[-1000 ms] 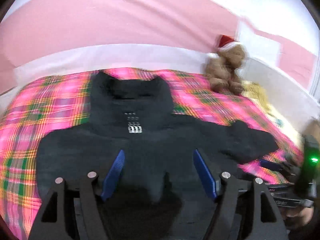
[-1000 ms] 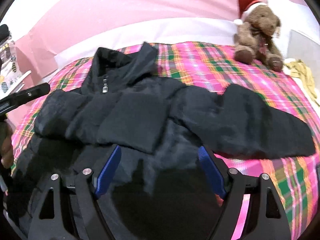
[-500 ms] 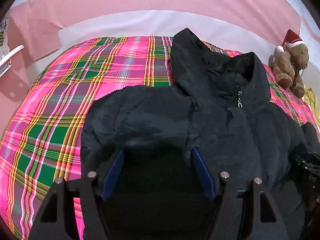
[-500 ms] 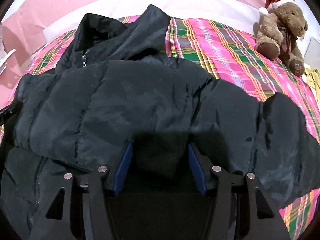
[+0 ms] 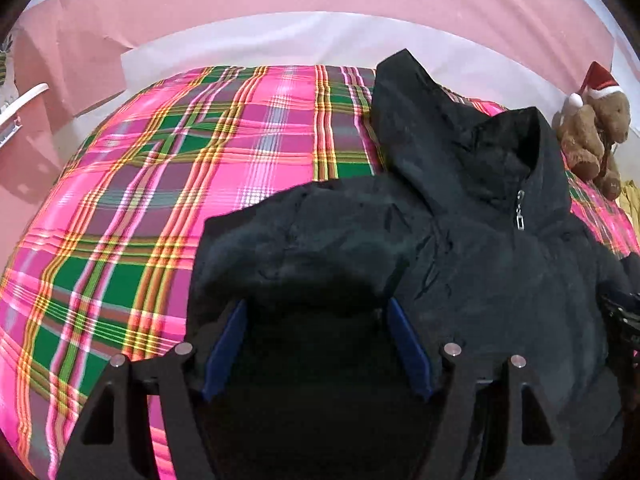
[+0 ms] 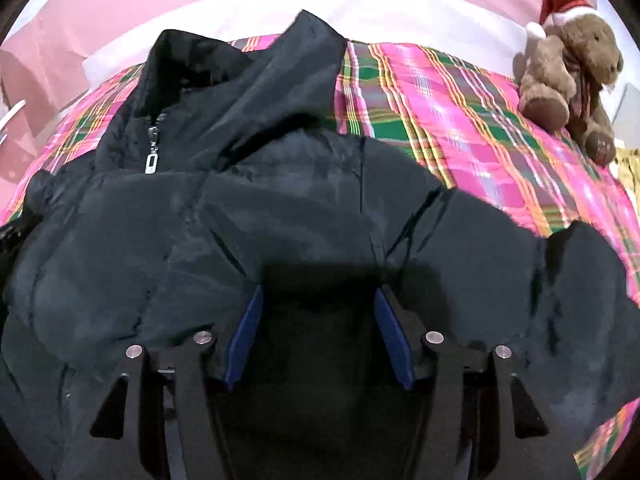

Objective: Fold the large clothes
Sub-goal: 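Grasp the other sleeve with the right tool and fold it across the body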

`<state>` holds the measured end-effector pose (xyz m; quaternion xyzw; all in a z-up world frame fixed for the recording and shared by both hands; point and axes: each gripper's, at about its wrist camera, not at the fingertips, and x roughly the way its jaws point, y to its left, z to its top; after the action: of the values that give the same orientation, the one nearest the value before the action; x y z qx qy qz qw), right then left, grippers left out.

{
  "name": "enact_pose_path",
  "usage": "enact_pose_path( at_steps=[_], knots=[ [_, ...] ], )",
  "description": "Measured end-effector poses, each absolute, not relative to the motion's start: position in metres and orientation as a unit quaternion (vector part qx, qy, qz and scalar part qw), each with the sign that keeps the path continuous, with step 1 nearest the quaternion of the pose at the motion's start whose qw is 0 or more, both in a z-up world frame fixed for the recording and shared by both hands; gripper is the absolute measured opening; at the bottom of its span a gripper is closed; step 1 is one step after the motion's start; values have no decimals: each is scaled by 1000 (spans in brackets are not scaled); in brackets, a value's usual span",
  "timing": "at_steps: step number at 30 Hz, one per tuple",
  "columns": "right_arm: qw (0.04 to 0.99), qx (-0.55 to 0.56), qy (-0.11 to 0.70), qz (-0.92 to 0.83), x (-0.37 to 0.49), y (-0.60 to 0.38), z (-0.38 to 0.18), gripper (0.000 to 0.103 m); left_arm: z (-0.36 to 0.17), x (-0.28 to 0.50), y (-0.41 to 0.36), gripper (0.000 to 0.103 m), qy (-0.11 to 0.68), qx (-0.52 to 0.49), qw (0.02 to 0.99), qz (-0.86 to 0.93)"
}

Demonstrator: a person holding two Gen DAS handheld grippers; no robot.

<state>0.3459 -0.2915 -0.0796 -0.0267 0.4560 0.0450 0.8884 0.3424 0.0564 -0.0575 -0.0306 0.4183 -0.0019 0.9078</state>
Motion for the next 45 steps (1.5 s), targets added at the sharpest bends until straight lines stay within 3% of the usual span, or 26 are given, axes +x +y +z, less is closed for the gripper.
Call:
enact_pose_path(
  at_steps=[6,10,15,18,28,45],
  knots=[
    [891,-31,452,41,348,-290,-82,57,-63,342,48,75,412,-13,911,5],
    [893,-10,448,34,325,-300,-54,57,-50,334,51,73,417,-21,909,11],
    [918,-30,396,15,242,-318,-15,57,-11,281,51,71,393,-55,918,-18],
    [924,18,382,19,195,-340,-7,58,5,237,45,71,377,-67,923,-41],
    [915,98,391,-11,133,-393,-3,59,13,157,17,71,379,-58,921,-71],
    [885,206,407,-95,163,-507,-38,59,13,203,-17,71,374,-23,923,-81]
  ],
)
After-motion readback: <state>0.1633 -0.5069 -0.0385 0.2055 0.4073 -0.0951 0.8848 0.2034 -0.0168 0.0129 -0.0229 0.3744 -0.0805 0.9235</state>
